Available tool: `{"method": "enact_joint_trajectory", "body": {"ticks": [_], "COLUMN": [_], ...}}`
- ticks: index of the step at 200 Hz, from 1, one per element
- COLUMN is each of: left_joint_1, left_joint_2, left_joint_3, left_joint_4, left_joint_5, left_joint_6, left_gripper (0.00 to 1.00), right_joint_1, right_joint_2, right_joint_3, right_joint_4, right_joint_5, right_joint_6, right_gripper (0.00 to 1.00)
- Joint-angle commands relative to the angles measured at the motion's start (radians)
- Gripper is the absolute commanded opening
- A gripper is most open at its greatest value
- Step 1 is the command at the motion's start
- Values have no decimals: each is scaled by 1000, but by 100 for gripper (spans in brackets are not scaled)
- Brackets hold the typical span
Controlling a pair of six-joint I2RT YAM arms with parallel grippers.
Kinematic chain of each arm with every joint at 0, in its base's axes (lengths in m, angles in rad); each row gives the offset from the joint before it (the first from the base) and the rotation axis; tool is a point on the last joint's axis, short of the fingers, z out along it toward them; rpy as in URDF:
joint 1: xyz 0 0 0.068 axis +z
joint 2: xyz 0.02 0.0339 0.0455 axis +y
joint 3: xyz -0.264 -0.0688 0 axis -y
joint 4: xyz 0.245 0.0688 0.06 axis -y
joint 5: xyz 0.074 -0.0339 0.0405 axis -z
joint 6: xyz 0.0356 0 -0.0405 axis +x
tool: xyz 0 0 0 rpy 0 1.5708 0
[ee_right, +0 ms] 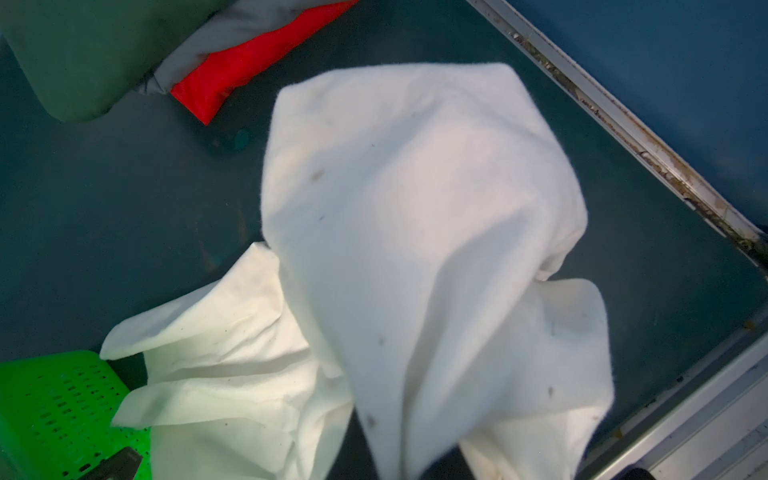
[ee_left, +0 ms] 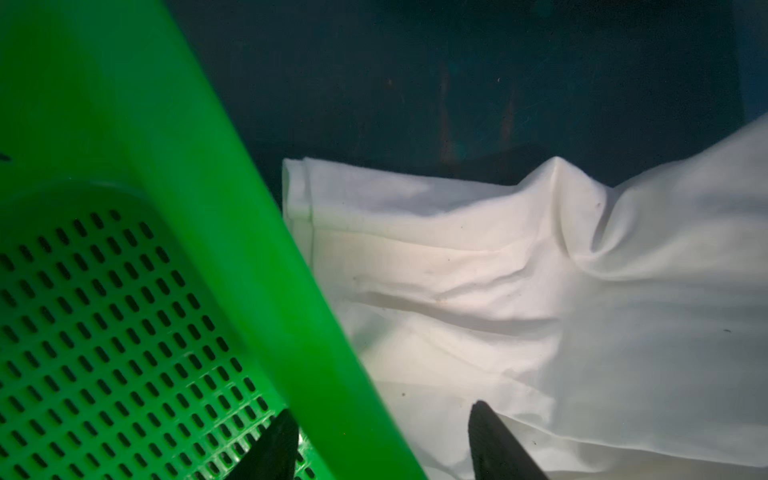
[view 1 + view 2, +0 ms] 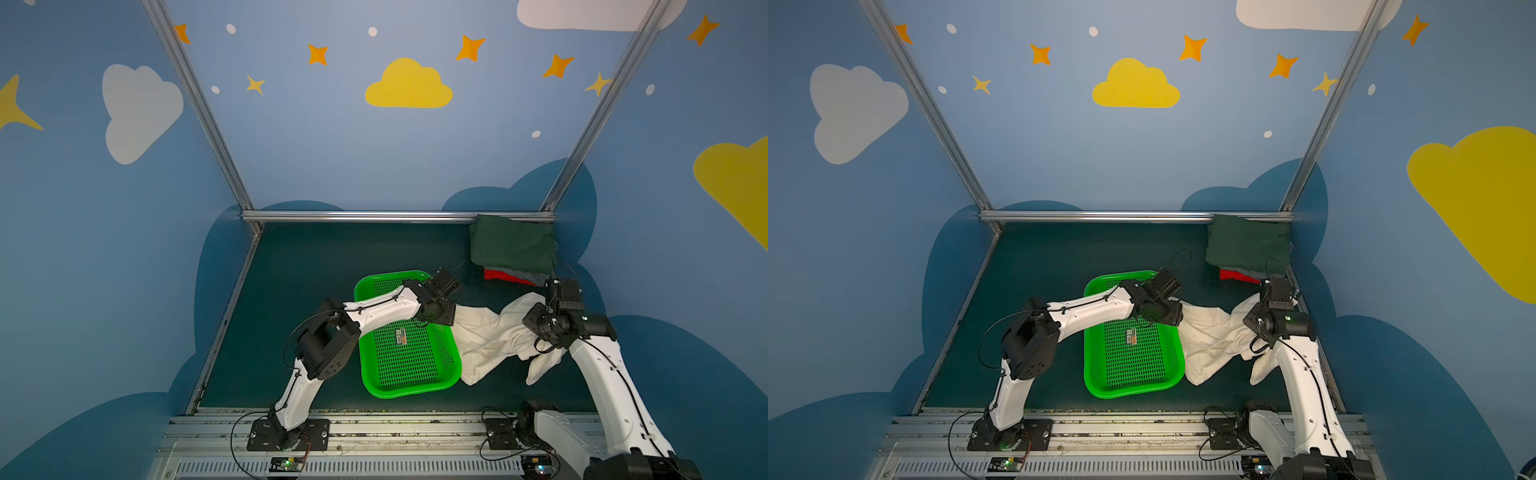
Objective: Fold and stack the t-shirts
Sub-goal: 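Pull the t-shirt from the basket with the right gripper while left reaches basket, then push the green basket away from the shirt with the left gripper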
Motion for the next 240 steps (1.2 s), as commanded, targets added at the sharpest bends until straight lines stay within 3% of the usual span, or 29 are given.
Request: {"method": "enact_joint_trajectory", "body": {"ticks": [1,36,54,59,74,123,134,169,240], "left_joint_1": [5,15,19,20,37,180,217,316,502], "left_joint_2": [2,-51,-81,-85,-102,-206,-219,-229,-102], "left_joint_3": [-1,-100,-143,-150,-174,-325,-339,-348,-240], "left_joint_4": [-62,-74,-109,-126,-170,-158,-156,-133,-95], "left_joint_5": [9,-34,-100,-131,-186,-226,-237,-275,-343], "left_joint_6": [-11,-15,18,20,35,73,87,147,327], "left_gripper": [57,47,46,50,47,42,36,21,17], "right_joint_1": [-4,-4,-5,-5,-5,-4,-4,-4,-3], "right_joint_2": [-15,-45,-61,-64,-65,-59,-59,-46,-25], "right_joint_3": [-10,-73,-107,-113,-124,-135,-144,-162,-150], "right_joint_4": [26,78,112,118,124,137,149,181,190], "right_joint_5": [-49,-115,-128,-128,-116,-128,-135,-155,-173], "right_joint_6": [-5,4,4,1,-6,-11,-9,2,9], "right_gripper": [0,0,0,0,0,0,0,0,0]}}
